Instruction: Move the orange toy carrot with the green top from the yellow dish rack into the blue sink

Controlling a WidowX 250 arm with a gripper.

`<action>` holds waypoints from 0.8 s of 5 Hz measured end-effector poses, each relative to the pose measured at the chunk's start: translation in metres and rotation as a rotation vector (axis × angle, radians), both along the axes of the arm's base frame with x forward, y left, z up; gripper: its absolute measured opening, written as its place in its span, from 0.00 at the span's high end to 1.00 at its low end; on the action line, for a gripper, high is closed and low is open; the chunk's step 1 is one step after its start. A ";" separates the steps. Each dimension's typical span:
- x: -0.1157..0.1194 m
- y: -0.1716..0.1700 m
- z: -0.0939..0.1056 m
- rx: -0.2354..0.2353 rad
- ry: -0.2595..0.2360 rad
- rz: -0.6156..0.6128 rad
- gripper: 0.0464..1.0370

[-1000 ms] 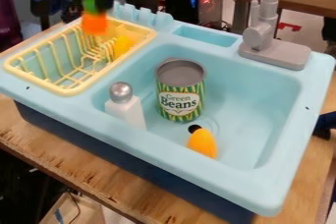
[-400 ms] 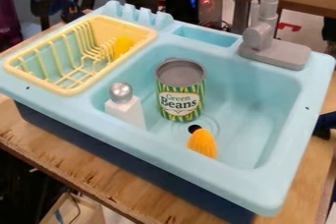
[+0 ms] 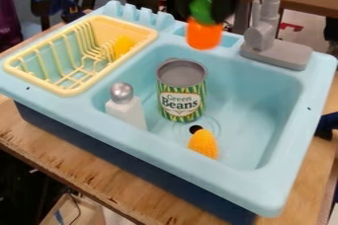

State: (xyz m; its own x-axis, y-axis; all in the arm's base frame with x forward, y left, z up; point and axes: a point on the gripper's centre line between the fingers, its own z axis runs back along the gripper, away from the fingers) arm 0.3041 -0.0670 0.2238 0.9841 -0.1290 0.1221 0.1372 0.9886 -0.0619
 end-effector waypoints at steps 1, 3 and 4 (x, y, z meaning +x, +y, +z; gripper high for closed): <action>0.000 -0.032 -0.030 -0.016 0.052 -0.114 0.42; 0.005 -0.047 -0.066 0.029 0.041 -0.144 0.42; 0.010 -0.048 -0.087 0.029 0.020 -0.165 0.42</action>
State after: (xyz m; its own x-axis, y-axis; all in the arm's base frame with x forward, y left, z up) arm 0.3136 -0.1148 0.1371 0.9516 -0.2918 0.0969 0.2965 0.9543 -0.0381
